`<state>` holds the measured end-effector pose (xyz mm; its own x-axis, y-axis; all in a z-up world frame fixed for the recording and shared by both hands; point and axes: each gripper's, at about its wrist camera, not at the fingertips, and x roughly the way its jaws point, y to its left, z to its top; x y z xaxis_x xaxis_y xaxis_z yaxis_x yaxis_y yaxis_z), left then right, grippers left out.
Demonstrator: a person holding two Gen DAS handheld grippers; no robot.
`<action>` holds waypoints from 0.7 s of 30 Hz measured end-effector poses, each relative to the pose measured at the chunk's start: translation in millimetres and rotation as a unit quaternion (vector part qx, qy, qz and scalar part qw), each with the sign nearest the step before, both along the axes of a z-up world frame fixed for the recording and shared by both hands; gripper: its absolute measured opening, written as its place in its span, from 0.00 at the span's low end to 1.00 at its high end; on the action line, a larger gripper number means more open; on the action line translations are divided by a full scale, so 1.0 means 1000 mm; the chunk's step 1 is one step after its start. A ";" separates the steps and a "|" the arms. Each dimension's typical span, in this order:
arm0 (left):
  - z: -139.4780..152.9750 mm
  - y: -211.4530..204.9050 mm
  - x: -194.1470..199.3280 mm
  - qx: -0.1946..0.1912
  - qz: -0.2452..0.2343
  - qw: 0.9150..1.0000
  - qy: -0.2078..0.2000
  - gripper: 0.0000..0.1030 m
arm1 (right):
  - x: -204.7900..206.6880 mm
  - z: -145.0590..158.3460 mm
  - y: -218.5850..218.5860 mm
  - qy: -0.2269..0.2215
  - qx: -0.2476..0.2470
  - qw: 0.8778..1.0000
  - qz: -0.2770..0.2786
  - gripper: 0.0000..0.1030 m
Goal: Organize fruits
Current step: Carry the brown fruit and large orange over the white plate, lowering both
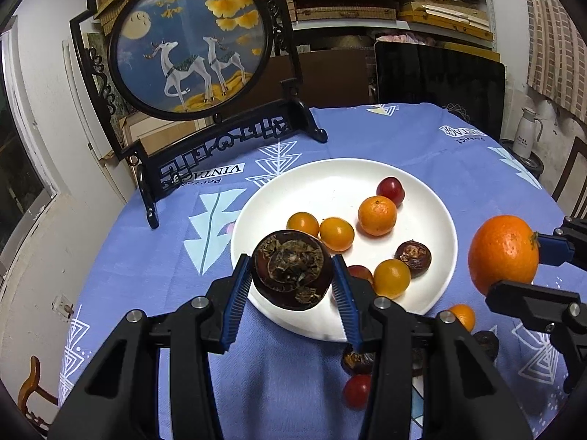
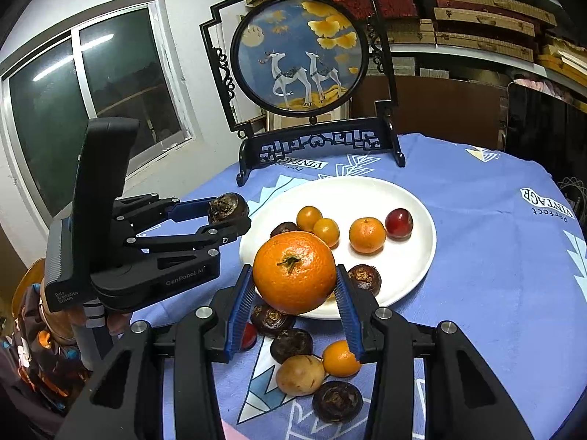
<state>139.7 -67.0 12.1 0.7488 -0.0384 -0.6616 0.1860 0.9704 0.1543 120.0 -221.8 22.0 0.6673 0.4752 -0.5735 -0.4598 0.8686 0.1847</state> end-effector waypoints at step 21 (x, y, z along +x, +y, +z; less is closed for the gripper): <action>-0.004 -0.001 0.076 -0.037 0.034 0.999 0.000 0.42 | 0.077 0.011 0.012 -0.032 0.022 0.999 -0.031 0.43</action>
